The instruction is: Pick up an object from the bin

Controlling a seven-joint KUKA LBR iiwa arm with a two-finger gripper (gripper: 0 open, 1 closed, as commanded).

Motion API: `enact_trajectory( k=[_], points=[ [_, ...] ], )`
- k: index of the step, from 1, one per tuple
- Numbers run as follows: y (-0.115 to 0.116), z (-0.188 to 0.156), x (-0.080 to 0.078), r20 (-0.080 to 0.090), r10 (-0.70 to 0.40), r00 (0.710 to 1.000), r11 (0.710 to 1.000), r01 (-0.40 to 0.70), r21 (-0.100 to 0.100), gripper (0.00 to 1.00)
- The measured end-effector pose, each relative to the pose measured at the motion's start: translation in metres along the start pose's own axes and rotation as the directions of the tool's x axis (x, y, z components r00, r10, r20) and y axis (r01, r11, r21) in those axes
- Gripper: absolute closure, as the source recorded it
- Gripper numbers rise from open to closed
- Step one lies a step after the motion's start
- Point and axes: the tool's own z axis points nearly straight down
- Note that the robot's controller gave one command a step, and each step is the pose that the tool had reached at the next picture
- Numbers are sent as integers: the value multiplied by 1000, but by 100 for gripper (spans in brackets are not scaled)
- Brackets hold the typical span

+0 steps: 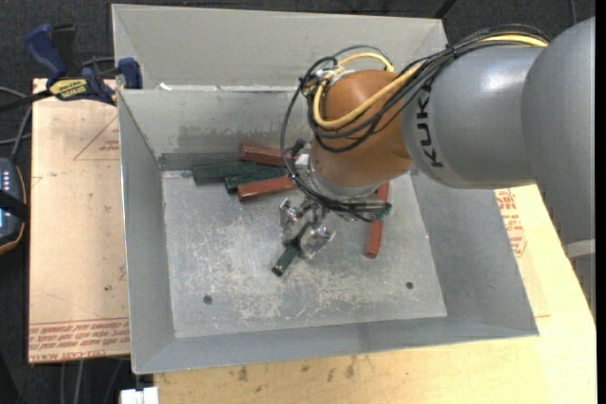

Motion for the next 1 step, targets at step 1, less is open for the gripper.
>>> enact_trajectory(
  k=[1],
  points=[
    [-7,-148,4,-14,0,1000,1000,-1,-21,100]
  ],
)
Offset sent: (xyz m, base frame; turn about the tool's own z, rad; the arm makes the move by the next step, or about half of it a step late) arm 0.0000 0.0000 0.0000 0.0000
